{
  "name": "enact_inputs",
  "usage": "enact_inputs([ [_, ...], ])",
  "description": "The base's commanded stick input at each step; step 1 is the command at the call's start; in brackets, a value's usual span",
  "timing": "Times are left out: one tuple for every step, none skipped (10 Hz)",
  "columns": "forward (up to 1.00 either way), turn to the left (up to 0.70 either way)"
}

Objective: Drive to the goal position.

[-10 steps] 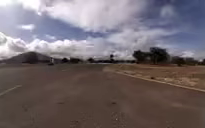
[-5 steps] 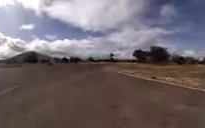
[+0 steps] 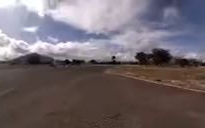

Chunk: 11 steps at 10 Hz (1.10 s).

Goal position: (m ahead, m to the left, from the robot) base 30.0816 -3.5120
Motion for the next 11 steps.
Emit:
enact_inputs([
  [0.7,0.0],
  [0.7,0.0],
  [0.7,0.0],
  [0.7,0.0],
  [0.7,0.0],
  [0.7,0.0],
  [0.7,0.0],
  [0.7,0.0],
  [0.7,0.0],
  [0.7,0.0],
  [0.7,0.0],
])
